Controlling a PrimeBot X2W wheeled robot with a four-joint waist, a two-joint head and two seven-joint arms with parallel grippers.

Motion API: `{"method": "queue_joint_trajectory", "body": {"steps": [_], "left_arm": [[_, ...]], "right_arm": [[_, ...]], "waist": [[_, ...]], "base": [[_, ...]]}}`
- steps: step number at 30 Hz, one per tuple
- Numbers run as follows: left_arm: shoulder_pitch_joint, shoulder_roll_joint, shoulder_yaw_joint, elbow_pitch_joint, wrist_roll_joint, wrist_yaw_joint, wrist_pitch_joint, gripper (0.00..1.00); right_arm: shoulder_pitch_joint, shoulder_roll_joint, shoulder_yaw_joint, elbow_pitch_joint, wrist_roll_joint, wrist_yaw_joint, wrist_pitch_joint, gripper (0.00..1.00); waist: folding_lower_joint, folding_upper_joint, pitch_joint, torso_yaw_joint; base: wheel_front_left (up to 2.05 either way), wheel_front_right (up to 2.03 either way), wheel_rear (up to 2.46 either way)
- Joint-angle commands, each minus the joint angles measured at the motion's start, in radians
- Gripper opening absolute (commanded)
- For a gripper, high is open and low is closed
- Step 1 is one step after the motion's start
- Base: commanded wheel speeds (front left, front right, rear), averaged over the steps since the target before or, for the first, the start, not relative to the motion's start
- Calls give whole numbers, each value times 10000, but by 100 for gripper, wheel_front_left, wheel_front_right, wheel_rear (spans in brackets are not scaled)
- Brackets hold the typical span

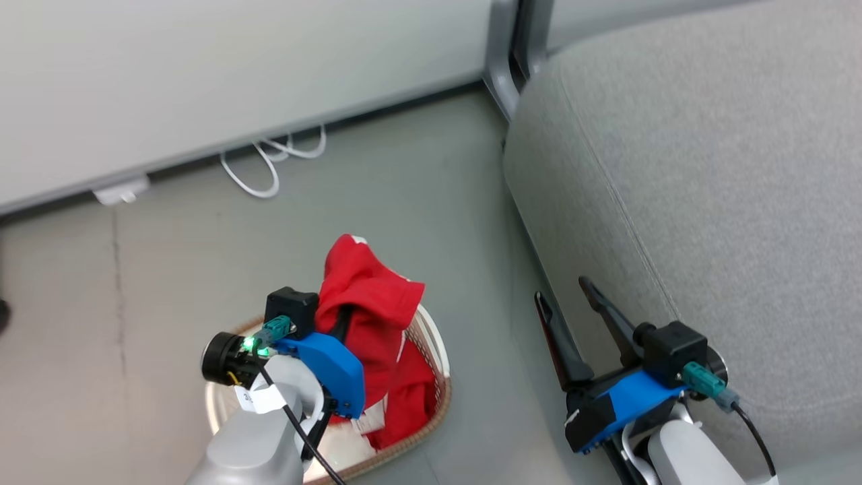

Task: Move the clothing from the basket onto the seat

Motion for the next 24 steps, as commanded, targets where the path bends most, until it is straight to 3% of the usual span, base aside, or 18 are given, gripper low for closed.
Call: {"method": "queue_joint_trajectory", "body": {"steps": [1, 12, 24], "left_arm": [[137, -23, -154, -226, -169, -13, -50, 0], [-693, -54, -1238, -1516, -1319, 4, -17, 0], [-2098, -54, -2781, -2756, -2595, 586, 637, 0]], "right_arm": [[243, -34, 31, 101, -74, 1, -33, 100], [699, -32, 127, 243, -126, 1, 150, 100], [658, -31, -131, 14, -379, 1, 379, 100]], "waist": [[3, -1, -1021, 567], [3, -1, -1960, 908], [3, -1, -2171, 1291]], "base": [[0, 0, 0], [0, 0, 0], [0, 0, 0]]}}
